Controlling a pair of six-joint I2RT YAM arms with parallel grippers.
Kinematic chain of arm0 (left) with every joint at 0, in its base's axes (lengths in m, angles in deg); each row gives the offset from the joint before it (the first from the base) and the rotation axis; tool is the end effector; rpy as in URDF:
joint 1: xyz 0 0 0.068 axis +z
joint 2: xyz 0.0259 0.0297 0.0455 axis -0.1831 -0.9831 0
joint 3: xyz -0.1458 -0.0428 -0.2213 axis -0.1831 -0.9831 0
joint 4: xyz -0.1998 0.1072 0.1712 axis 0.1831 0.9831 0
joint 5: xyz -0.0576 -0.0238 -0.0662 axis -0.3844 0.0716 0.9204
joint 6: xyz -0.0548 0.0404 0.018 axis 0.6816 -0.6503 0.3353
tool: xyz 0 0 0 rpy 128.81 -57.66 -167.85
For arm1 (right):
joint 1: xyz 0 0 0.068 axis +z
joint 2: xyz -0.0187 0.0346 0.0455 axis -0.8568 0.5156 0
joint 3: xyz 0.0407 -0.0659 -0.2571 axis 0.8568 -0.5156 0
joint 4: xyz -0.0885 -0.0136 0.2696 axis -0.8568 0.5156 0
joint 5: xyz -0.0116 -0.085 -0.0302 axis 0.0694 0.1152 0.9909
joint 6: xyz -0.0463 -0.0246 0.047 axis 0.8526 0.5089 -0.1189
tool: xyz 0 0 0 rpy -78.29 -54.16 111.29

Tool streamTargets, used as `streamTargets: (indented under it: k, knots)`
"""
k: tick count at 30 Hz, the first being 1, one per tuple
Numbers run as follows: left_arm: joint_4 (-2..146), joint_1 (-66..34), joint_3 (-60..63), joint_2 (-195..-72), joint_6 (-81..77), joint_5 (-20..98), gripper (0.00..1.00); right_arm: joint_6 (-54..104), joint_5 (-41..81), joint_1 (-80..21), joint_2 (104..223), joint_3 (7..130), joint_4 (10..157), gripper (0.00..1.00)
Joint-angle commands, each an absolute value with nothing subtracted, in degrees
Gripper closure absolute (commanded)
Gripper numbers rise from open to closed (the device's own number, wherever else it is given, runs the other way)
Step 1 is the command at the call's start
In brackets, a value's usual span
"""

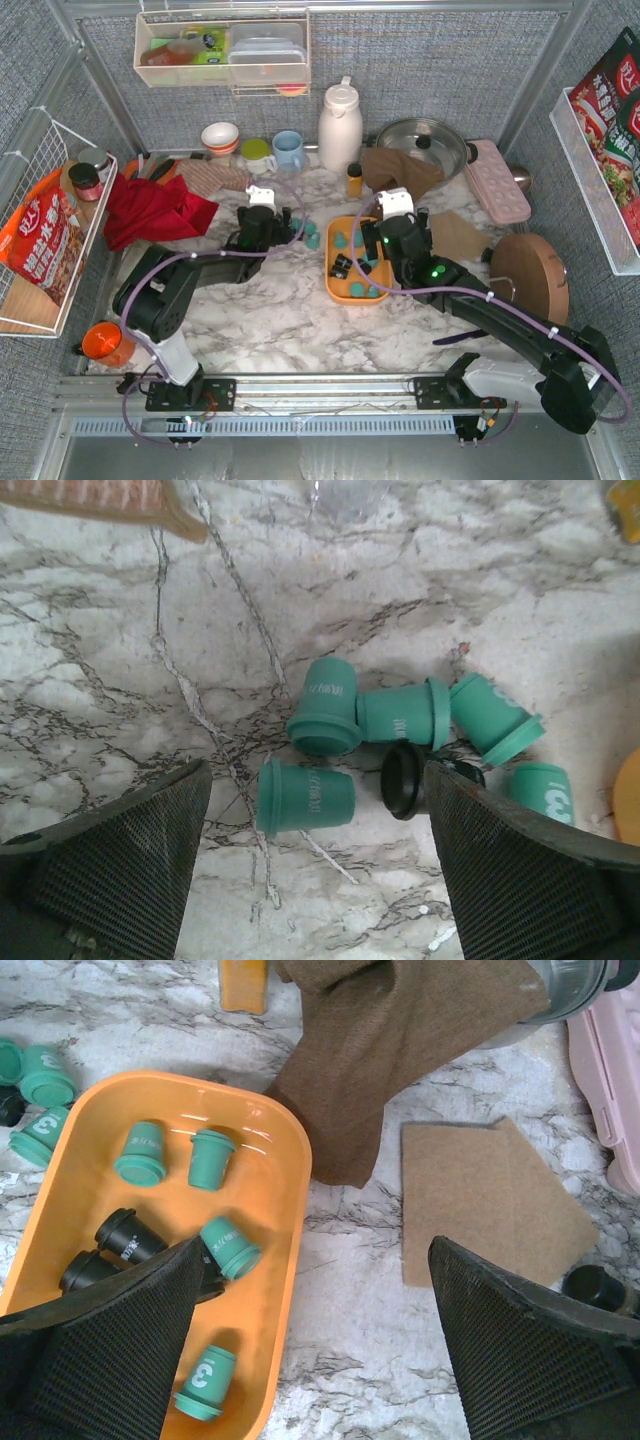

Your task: Mix the coffee capsules in the storage basket

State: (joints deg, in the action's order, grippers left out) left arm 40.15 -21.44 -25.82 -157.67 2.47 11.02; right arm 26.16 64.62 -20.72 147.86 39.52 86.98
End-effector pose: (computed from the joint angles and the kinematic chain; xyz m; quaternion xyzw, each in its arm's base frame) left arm 0.3382 -0.1880 0.1405 0.0122 0.8157 -0.0998 0.5696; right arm 0.2552 0.1573 0.2726 -0.0567 0.8085 -0.0488 0.5837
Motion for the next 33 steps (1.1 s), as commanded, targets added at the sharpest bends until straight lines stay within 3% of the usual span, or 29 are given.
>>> streamTargets:
  k: [1, 10, 15, 25, 33]
  knots:
    - [46.84, -20.04, -23.05, -160.29, 4.68, 15.48, 0.07, 25.95, 62.91, -20.68, 147.35, 39.13, 85.72, 0.02]
    - [49.45, -19.49, -22.20, -160.81, 4.81, 16.43, 0.19, 23.72, 59.85, -20.64, 148.69, 39.89, 87.08, 0.03]
    - [51.29, -19.51, -20.56, -162.37, 3.88, 17.40, 0.30, 22.92, 58.40, -20.64, 148.97, 40.74, 88.14, 0.03]
    - [51.86, -19.51, -19.62, -164.08, 2.62, 14.76, 0.32, 22.16, 56.76, -20.61, 147.61, 40.35, 89.51, 0.03]
    - [49.62, -19.51, -20.75, -163.20, 0.78, 15.59, 0.53, 21.88, 55.59, -20.64, 147.77, 40.14, 89.71, 0.03]
